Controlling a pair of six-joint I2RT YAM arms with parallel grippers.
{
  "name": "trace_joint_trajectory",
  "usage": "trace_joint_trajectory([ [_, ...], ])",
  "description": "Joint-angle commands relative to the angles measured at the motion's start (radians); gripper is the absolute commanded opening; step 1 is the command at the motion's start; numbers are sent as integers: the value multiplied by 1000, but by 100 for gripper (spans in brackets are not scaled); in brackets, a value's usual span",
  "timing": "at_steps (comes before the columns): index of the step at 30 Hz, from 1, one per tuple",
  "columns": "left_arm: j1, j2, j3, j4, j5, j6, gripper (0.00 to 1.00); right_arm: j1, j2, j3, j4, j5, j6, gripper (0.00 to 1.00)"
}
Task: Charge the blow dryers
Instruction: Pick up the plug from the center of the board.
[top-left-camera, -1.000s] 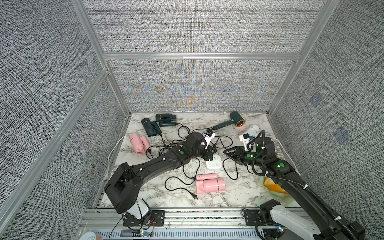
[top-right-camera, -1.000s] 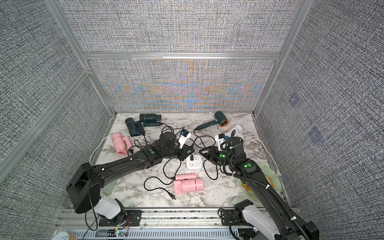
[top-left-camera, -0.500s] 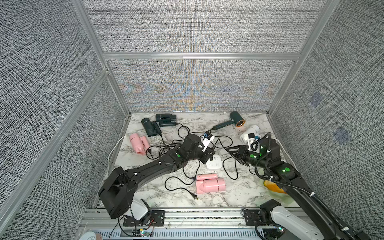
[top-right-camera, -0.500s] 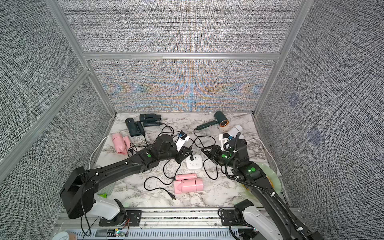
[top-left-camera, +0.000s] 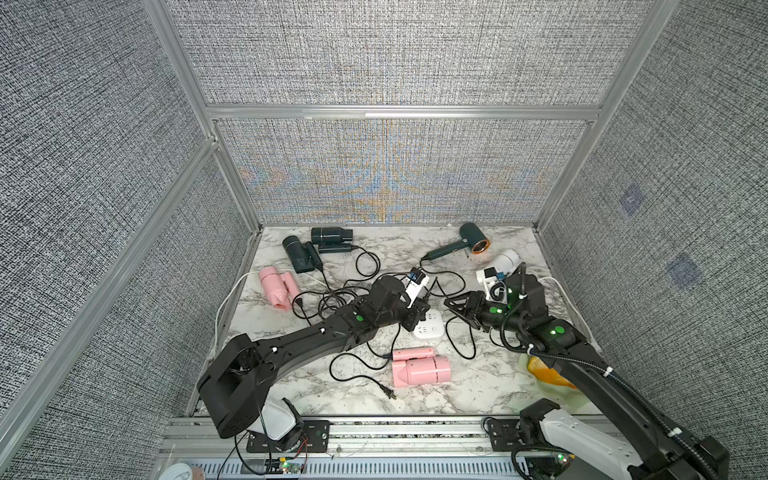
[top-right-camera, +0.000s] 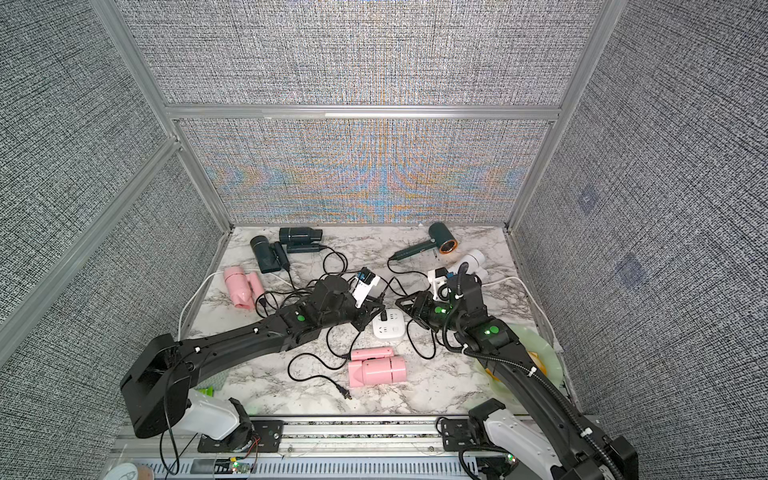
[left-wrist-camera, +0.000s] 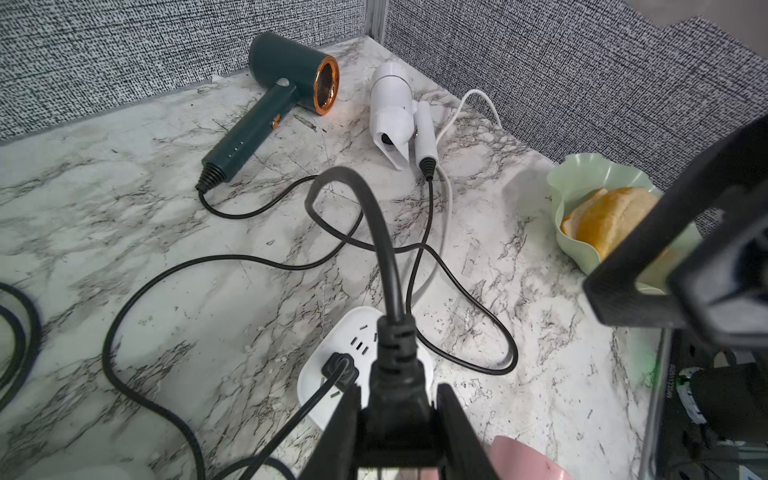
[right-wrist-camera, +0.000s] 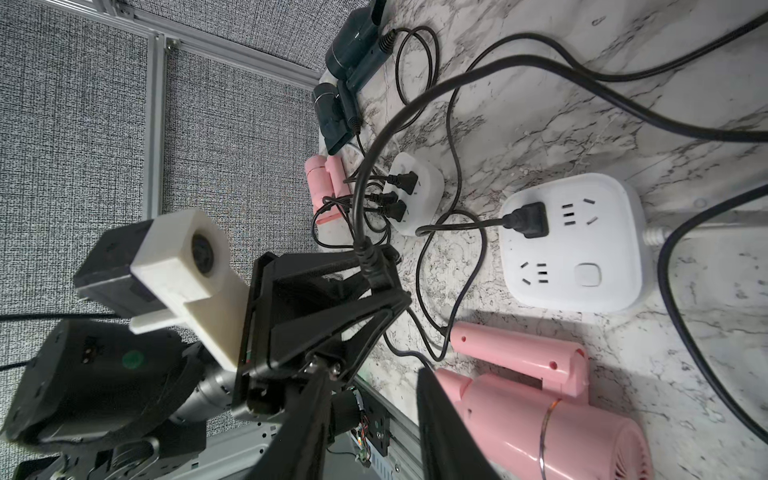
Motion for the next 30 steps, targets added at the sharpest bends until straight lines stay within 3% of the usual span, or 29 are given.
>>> trace_joint_trajectory([
  [1, -14, -2, 2, 11, -49, 15, 22, 4, 15, 4, 37, -7, 43, 36],
  [13, -46, 7, 1, 0, -62, 39, 23, 17, 103, 17, 78, -27, 36, 31],
  [30, -48, 28, 19, -25, 14, 55, 23, 40, 220, 75, 14, -3, -148, 23],
])
